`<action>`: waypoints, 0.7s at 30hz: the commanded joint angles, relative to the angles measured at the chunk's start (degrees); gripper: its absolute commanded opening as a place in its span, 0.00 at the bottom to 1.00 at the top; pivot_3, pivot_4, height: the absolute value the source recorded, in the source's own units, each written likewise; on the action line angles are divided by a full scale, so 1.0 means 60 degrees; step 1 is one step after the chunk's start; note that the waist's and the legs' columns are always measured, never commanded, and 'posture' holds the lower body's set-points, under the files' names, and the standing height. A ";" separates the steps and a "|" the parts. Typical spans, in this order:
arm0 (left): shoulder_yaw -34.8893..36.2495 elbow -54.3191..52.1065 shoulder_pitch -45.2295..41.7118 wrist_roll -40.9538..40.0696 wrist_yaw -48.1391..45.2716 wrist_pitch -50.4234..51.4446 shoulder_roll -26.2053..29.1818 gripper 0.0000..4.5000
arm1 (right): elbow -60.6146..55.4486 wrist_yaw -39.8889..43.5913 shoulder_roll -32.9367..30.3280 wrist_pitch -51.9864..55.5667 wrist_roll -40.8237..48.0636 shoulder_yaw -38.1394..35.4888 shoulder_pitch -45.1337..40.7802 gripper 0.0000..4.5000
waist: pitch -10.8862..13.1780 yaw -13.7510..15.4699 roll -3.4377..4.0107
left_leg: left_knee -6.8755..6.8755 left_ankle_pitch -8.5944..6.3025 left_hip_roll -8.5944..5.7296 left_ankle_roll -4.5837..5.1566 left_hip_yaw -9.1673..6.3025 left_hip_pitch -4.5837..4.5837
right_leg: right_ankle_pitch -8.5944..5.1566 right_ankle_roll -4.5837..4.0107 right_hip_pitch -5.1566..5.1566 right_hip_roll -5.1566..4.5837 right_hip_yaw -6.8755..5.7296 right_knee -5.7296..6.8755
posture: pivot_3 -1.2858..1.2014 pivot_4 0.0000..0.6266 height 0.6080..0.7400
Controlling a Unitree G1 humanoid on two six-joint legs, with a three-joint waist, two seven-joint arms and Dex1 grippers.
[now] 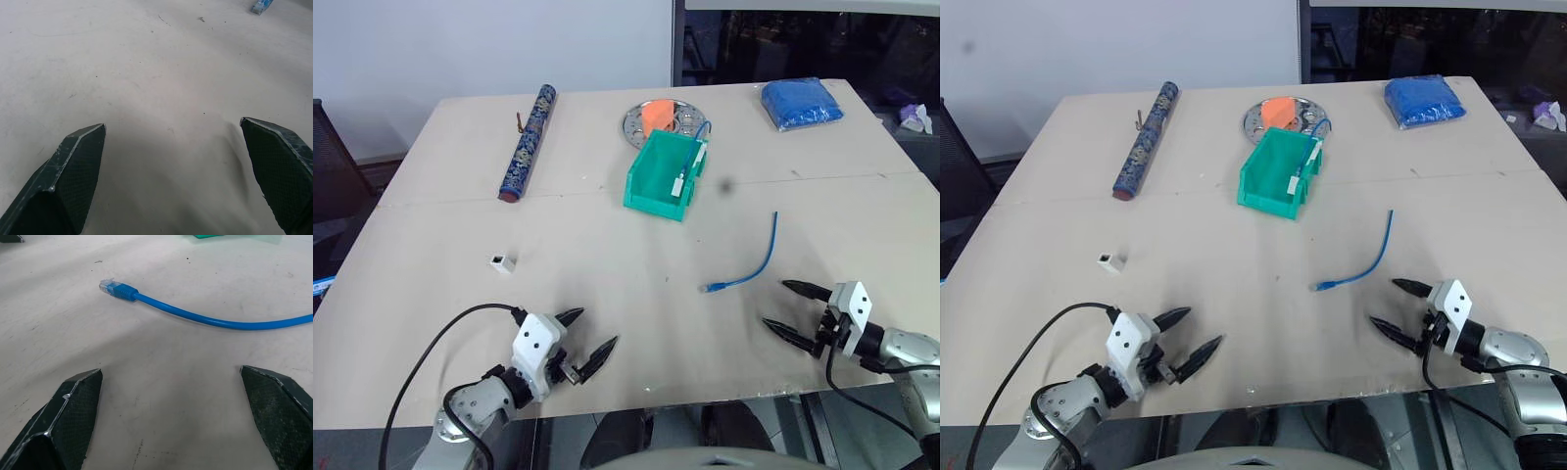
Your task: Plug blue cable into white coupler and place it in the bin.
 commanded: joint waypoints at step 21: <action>0.0085 -0.0597 -0.3022 -0.1832 -0.3914 0.0926 0.3227 1.00 | 0.1432 0.2102 -0.0139 0.0848 -0.1635 0.3083 -0.4796 0.71 | 0.0059 -0.0139 0.0011 | 0.0000 0.0001 0.0001 -0.0002 -0.0013 -0.0051 | 0.0000 0.0001 -0.0054 -0.0002 -0.0033 -0.0007 | 0.52 0.24 1.00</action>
